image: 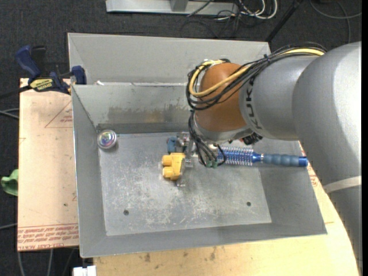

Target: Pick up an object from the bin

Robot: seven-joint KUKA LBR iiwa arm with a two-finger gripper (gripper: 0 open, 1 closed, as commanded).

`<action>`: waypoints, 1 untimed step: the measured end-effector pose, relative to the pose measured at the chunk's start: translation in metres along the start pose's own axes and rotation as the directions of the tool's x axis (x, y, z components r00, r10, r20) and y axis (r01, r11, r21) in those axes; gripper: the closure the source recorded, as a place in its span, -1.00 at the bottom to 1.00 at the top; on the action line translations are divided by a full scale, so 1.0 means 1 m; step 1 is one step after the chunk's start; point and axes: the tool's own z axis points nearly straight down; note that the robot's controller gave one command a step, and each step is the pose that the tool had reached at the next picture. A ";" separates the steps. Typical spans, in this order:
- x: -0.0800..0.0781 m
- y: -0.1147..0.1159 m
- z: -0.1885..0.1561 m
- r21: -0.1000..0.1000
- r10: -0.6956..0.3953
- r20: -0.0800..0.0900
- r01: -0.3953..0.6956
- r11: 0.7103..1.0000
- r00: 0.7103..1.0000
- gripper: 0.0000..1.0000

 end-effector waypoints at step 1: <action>-0.004 -0.003 -0.167 0.000 -0.042 0.008 0.042 0.999 0.999 1.00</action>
Offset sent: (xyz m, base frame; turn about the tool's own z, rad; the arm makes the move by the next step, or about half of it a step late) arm 0.0001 -0.0049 0.1622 -0.0423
